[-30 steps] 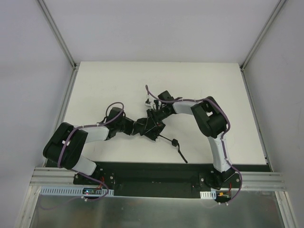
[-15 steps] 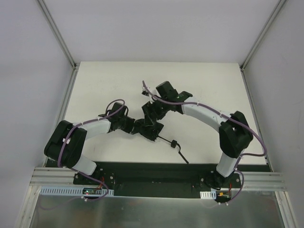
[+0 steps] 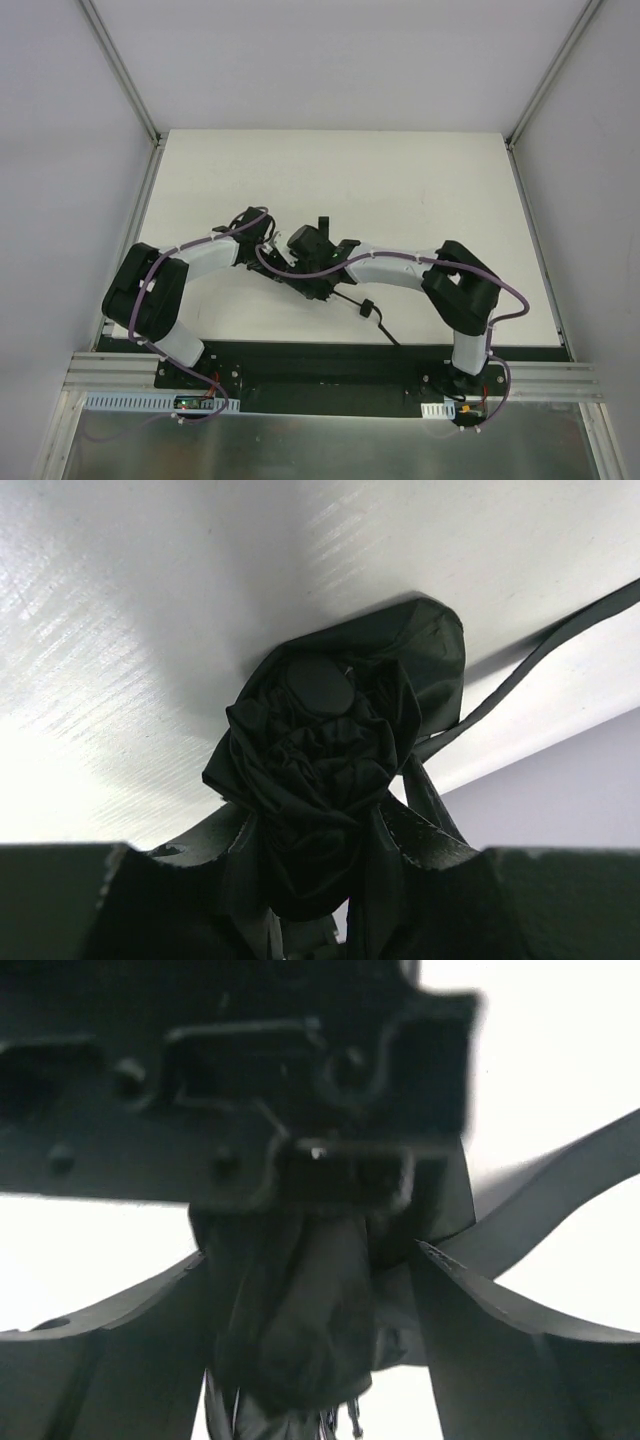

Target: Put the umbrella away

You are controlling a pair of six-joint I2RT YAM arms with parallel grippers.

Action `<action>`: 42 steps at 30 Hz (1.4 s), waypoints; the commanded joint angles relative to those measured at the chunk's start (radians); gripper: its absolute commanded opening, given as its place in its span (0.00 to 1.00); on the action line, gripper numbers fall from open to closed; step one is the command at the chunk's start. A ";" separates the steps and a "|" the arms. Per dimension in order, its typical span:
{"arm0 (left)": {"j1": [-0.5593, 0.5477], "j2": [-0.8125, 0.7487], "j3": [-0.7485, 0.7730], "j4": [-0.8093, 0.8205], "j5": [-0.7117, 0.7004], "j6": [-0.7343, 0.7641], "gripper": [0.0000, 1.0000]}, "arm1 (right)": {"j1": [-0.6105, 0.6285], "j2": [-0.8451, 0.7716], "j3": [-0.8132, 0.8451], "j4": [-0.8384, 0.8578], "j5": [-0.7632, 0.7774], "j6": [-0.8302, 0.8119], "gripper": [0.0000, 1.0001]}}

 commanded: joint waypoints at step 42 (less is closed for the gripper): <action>0.115 -0.017 -0.229 0.696 0.012 0.110 0.88 | -0.436 0.505 0.499 -0.210 -1.073 0.257 0.00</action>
